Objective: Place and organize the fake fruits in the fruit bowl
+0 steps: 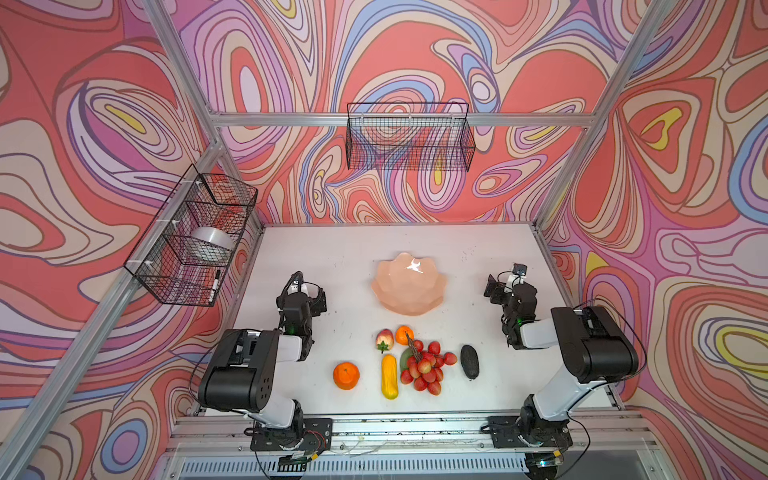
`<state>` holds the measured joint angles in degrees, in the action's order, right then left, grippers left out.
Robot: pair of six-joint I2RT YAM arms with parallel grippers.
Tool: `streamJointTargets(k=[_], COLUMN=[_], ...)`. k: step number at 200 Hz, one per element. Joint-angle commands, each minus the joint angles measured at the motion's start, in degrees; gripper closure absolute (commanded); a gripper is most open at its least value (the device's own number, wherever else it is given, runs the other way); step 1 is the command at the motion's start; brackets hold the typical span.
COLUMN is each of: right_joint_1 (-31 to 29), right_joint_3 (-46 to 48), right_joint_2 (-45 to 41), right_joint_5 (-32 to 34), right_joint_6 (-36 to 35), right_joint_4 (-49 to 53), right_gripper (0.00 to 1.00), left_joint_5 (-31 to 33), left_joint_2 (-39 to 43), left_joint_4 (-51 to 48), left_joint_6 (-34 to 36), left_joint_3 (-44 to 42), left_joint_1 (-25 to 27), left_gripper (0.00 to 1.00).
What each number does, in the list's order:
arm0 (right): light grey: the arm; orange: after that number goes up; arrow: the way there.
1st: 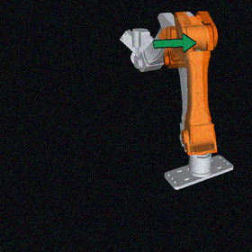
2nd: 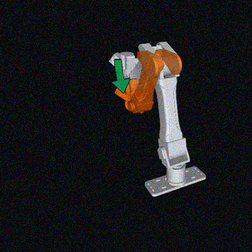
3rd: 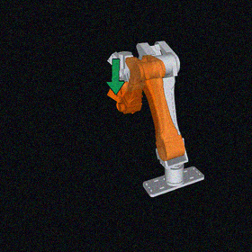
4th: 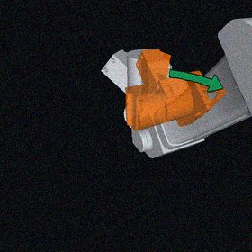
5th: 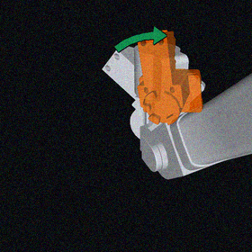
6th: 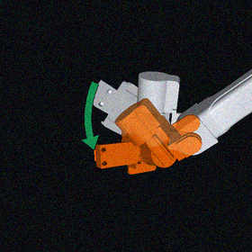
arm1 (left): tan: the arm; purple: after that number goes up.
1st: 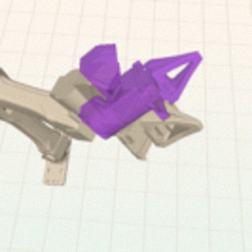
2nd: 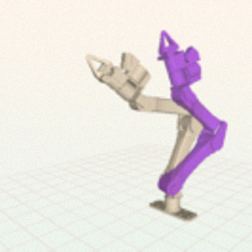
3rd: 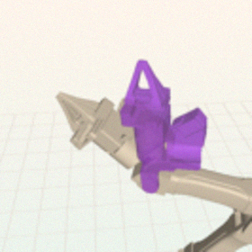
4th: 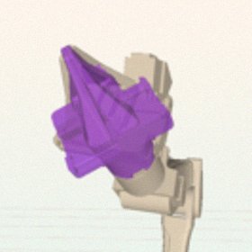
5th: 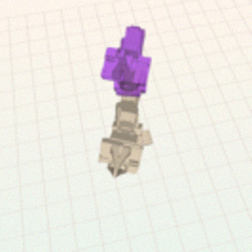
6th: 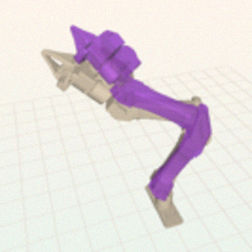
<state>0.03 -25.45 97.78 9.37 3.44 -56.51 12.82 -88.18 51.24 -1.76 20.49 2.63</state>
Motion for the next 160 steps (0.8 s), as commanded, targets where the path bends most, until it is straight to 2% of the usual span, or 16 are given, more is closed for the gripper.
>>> streamJointTargets(k=[1,160], right_joint_1=[-0.21,-0.21], right_joint_3=[-0.67,-0.63], right_joint_2=[0.13,0.13], right_joint_5=[-0.31,-0.40], right_joint_6=[-0.63,-0.62], right_joint_4=[0.22,0.04], right_gripper=[0.01,0.02], left_joint_5=[-0.38,-0.74], left_joint_2=[-0.24,-0.32], left_joint_4=[1.49,1.12], left_joint_6=[-0.38,-0.25], left_joint_3=[0.24,0.47], left_joint_1=[-0.17,-0.18], left_gripper=[0.00,0.00])
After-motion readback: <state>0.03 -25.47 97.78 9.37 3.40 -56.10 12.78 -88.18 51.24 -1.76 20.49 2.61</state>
